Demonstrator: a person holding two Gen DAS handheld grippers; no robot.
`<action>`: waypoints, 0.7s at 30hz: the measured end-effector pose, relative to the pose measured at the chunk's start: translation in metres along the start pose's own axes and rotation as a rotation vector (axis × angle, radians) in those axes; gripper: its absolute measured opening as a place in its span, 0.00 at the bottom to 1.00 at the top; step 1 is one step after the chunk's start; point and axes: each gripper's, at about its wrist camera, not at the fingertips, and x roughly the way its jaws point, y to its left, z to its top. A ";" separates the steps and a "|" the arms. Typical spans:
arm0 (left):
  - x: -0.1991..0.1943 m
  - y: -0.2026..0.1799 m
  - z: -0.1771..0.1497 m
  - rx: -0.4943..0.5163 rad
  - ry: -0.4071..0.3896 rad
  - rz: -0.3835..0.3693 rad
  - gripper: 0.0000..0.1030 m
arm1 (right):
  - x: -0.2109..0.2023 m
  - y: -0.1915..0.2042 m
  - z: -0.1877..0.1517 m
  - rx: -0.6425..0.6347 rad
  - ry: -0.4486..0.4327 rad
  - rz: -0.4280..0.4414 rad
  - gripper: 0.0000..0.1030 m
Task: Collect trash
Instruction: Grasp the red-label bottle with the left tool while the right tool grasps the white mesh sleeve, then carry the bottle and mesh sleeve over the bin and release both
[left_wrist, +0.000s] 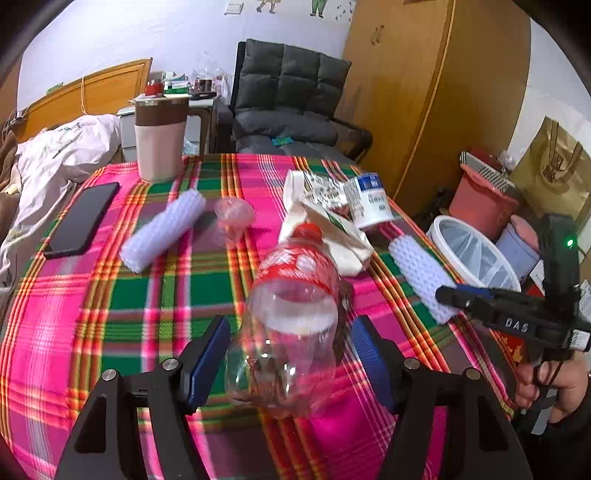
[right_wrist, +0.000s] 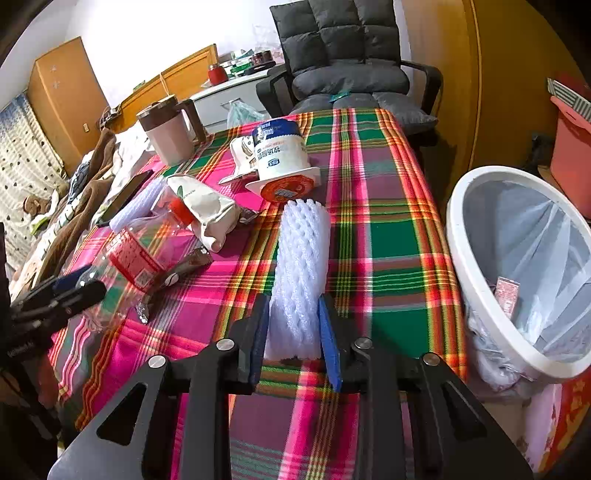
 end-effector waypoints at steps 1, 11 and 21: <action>0.002 -0.003 -0.001 0.001 0.006 0.009 0.66 | -0.002 -0.001 -0.001 -0.001 -0.003 -0.001 0.28; 0.020 -0.017 -0.004 -0.012 0.046 0.102 0.61 | -0.009 -0.003 -0.002 -0.013 -0.022 0.003 0.24; 0.001 -0.021 -0.014 -0.062 -0.011 0.119 0.60 | -0.019 -0.005 -0.006 -0.019 -0.045 0.014 0.23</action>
